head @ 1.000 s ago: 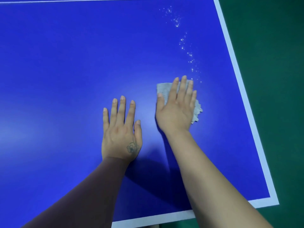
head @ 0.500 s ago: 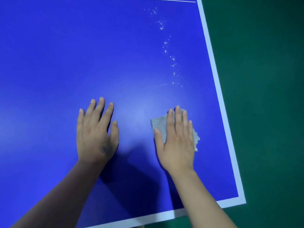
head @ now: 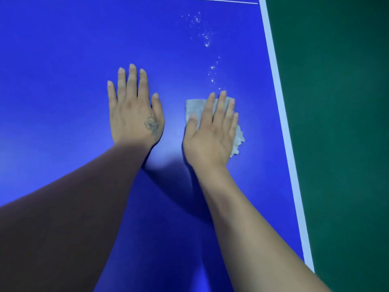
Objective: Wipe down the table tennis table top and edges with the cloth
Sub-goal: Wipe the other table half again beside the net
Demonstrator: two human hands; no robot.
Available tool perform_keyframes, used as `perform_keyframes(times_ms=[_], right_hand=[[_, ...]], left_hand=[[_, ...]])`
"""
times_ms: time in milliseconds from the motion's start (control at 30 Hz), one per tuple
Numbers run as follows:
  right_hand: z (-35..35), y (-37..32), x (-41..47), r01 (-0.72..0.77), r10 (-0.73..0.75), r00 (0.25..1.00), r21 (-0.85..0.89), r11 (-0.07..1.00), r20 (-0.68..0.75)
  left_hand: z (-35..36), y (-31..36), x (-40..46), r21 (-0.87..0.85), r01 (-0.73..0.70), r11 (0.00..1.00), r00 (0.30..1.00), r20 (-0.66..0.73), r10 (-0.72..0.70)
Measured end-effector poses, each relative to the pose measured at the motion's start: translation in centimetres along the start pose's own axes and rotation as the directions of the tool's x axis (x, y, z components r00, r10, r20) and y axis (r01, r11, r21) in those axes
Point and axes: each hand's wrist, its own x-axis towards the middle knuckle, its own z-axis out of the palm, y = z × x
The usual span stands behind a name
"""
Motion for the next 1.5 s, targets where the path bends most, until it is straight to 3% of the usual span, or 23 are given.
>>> perform_keyframes(times_ms=[233,467,733,833,967,1233,1500], right_hand=[[-1.7,3.4,-7.0,0.213,-0.213,0.97,0.01,0.977,0.119],[-2.7,8.7,-4.0,0.011,-0.007,0.994,-0.038,0.999,0.108],[-0.8,3.6,8.5,-0.159,0.159,0.987,-0.007,0.987,0.037],[0.1,-0.8,11.0,-0.082,0.081,0.994,0.014,0.997,0.067],[0.9,-4.6,8.6,0.147,-0.147,0.989,0.001,0.989,0.029],[-1.1,1.1,-1.4,0.328,-0.333,0.934,0.059,0.943,0.128],[-0.4,2.6,9.6,0.047,-0.046,0.998,-0.023,0.999,0.047]], left_hand=[[-0.3,0.1,0.4,0.01,0.025,1.0,0.999,0.028,-0.025],[0.1,0.0,0.5,0.0,0.023,1.0,0.999,-0.033,-0.023],[-0.1,0.1,0.8,0.018,0.045,0.999,0.999,0.009,-0.045],[-0.2,0.3,1.0,0.032,0.056,0.998,0.998,0.032,-0.057],[-0.3,0.3,0.9,0.039,0.053,0.998,0.997,0.062,-0.055],[-0.4,0.1,0.7,-0.012,0.046,0.999,0.996,0.074,-0.045],[-0.3,0.0,0.7,-0.052,0.04,0.998,0.998,0.046,-0.038]])
